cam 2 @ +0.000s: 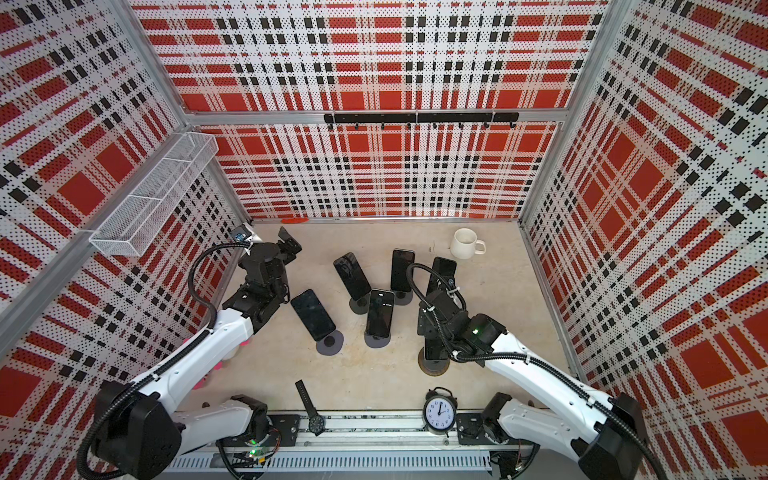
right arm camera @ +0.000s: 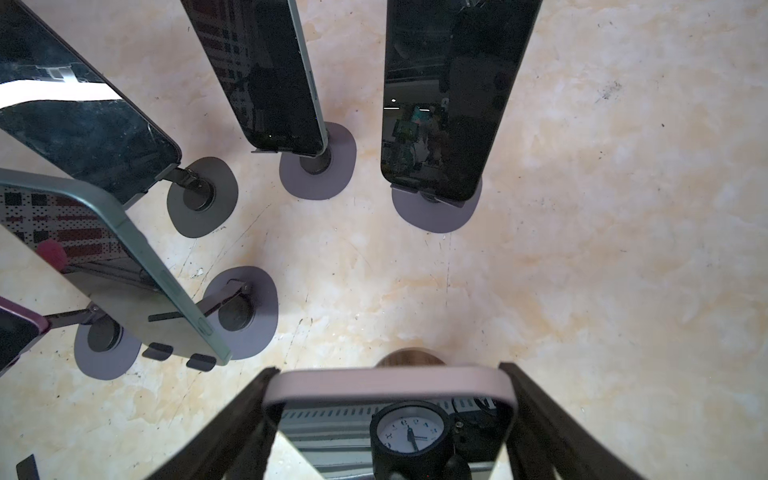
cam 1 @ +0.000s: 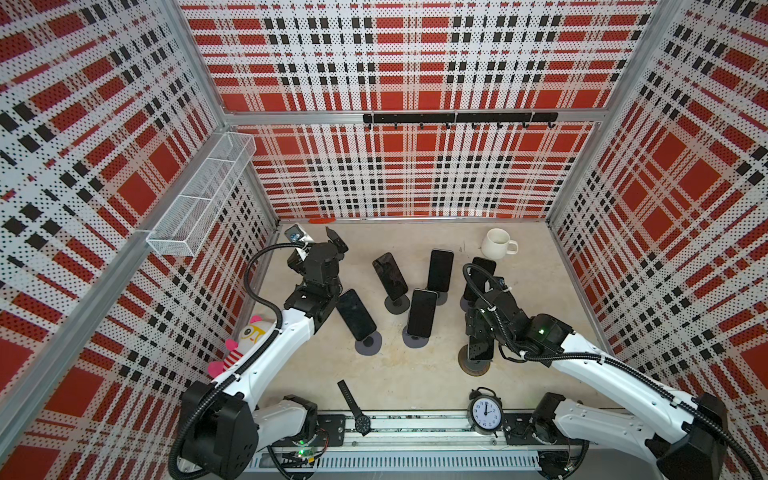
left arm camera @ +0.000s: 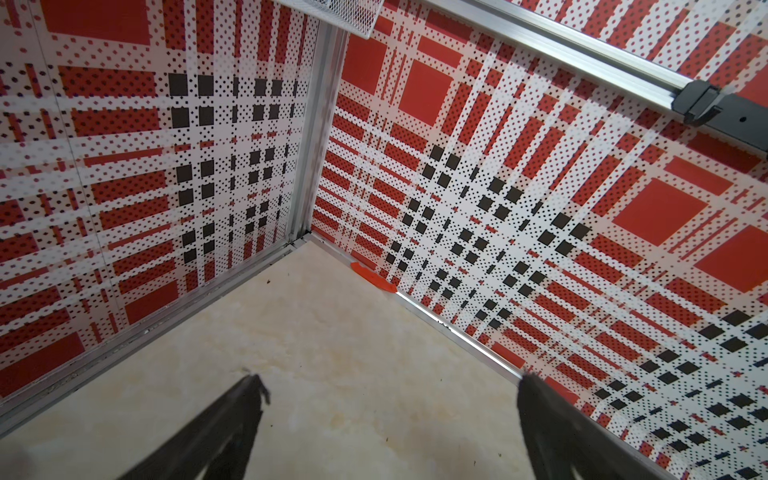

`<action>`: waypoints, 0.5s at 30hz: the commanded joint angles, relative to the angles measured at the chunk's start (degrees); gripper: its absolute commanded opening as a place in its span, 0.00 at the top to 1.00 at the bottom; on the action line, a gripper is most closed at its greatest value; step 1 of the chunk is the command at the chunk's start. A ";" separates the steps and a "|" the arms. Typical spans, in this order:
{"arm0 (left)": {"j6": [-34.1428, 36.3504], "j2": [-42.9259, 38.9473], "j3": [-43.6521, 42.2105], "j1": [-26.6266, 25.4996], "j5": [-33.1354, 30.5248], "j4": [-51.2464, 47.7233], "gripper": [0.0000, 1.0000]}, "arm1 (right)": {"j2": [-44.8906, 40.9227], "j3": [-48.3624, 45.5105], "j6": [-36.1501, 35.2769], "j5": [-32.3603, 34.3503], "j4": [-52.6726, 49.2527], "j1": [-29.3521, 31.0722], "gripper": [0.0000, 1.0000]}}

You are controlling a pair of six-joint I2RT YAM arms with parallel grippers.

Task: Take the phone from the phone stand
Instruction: 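Close the right gripper on the top of the nearest black phone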

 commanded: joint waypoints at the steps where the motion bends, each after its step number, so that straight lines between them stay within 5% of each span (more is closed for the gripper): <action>1: 1.21 -0.20 0.37 -0.30 -0.85 1.47 0.02 | 1.00 0.77 2.30 1.06 0.07 0.70 0.18; 6: 1.48 -0.46 -0.31 -0.24 -0.50 2.32 0.02 | 2.15 1.59 3.23 2.26 -0.94 0.88 0.22; 15: 1.65 -0.79 -0.81 -0.23 -0.30 2.48 0.02 | 3.18 3.75 3.49 2.55 -2.12 0.88 0.13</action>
